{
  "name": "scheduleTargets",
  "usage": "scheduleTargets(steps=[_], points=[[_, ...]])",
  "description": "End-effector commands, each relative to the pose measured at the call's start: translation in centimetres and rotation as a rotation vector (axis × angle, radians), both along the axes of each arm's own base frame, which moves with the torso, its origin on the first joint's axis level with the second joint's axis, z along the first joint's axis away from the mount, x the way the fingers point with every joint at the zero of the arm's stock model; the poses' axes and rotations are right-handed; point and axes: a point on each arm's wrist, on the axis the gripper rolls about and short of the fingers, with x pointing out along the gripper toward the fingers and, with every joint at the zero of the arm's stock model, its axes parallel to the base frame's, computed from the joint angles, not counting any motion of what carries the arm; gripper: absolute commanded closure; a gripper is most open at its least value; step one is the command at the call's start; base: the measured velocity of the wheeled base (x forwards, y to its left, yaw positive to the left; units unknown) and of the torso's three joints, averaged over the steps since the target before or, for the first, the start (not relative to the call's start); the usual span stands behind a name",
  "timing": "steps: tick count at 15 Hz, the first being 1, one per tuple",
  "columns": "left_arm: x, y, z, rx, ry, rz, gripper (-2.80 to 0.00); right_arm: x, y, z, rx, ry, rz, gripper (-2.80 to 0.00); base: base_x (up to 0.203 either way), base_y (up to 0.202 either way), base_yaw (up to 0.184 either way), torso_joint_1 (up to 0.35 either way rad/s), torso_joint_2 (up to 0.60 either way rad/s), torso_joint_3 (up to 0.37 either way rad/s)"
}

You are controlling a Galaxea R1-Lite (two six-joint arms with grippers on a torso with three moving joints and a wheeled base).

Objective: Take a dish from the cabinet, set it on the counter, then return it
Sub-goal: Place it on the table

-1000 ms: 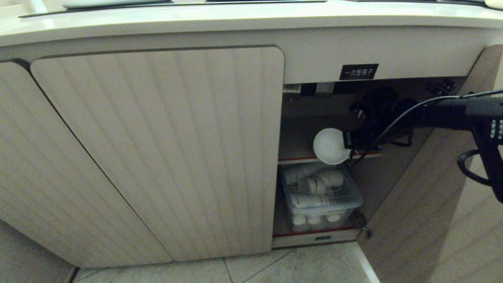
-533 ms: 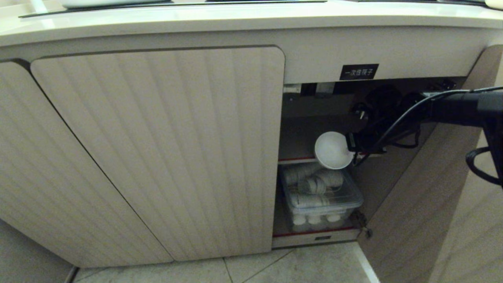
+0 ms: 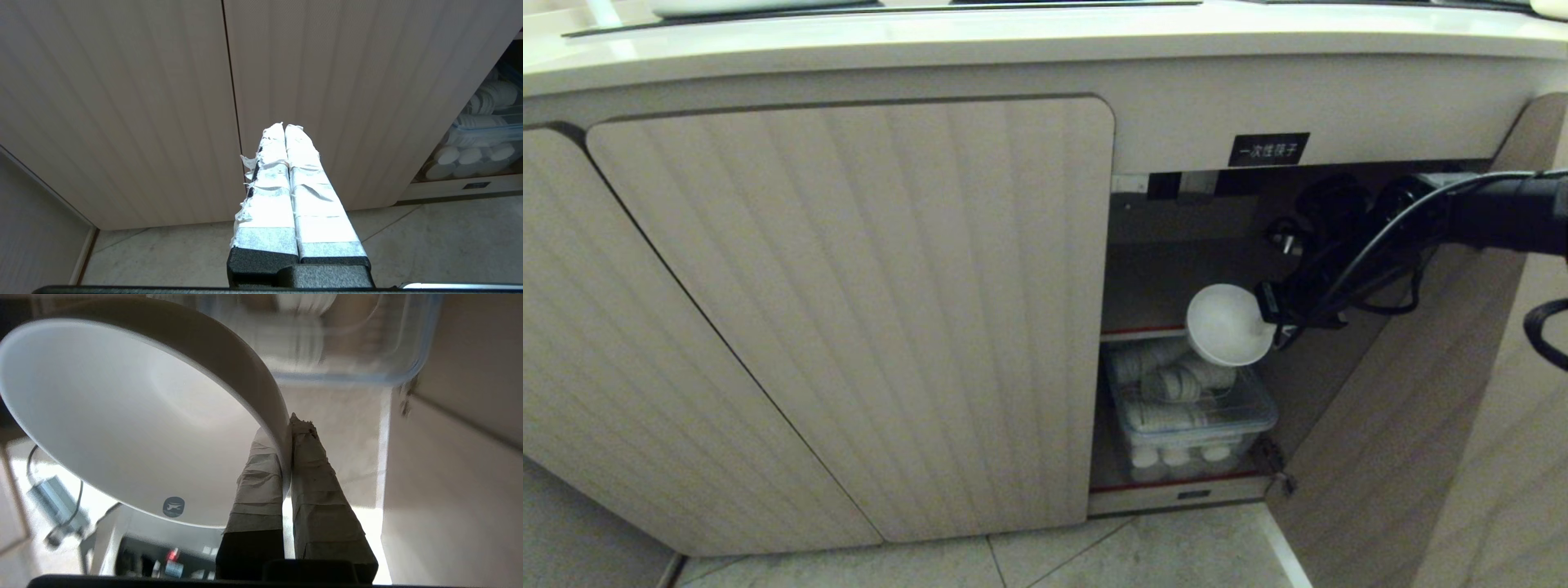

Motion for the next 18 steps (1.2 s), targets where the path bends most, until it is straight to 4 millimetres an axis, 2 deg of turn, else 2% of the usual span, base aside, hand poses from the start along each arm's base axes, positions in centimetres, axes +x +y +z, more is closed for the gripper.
scheduleTargets(steps=[1,9,18], points=[[0.0,0.0,0.0,0.000,-0.001,-0.001,0.00,-0.8,0.0,0.8,0.013,0.007,0.010,0.00,0.000,0.000,0.000,0.000,0.00,0.000],[0.0,0.0,0.0,0.000,0.000,0.000,0.00,-4.8,-0.4,0.3,-0.019,0.104,0.073,0.00,0.000,0.000,0.000,0.000,0.00,0.000],[0.0,0.0,0.0,0.000,0.000,0.000,0.00,-11.2,-1.0,0.6,0.034,0.107,0.143,0.00,0.000,0.000,0.000,0.000,0.00,0.000]])
